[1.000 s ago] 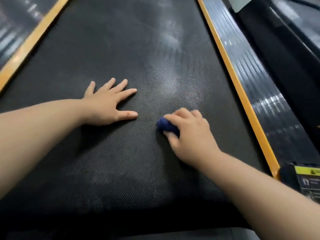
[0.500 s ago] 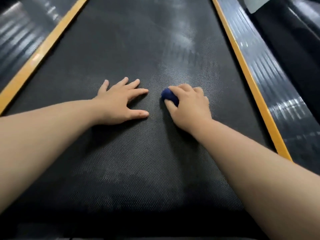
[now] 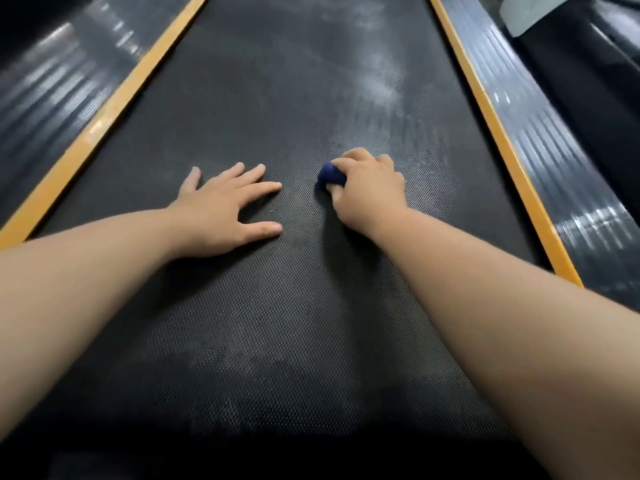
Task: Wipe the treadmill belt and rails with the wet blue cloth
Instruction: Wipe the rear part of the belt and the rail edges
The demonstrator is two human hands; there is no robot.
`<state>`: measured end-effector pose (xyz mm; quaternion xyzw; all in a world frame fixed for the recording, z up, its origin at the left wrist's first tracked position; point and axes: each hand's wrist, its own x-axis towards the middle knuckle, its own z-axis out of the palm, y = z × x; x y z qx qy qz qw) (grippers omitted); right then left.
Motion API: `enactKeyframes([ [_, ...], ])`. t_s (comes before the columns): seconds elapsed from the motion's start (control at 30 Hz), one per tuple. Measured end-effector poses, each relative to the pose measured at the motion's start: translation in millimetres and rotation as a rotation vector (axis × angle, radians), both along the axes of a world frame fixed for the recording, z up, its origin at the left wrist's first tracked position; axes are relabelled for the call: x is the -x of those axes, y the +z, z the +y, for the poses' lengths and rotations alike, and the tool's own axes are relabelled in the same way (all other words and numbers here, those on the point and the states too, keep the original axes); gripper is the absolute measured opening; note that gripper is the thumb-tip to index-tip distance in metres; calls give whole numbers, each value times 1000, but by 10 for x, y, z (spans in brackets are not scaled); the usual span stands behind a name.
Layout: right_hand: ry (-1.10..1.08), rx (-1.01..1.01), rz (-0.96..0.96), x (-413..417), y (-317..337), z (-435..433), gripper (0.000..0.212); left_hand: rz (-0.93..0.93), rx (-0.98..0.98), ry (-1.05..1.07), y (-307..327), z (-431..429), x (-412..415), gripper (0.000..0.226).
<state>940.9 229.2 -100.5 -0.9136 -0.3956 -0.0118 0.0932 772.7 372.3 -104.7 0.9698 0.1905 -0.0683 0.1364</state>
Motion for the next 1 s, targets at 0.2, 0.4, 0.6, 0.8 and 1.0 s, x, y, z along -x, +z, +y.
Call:
enactKeyframes([
  [0.2,113,-149,12,609,-50,-486,32,-64,114,14,33,66,2,60],
  [0.4,302,-116,6,825,18,-716,35,51,-14,72,45,106,66,62],
  [0.6,111,2,-37,204,-7,188,33,44,25,46,55,127,96,68],
  [0.8,213,-60,-48,470,-55,-99,36,-42,55,98,111,260,262,65],
  [1.0,468,-127,-46,993,-47,-632,34,63,37,138,111,294,515,73],
])
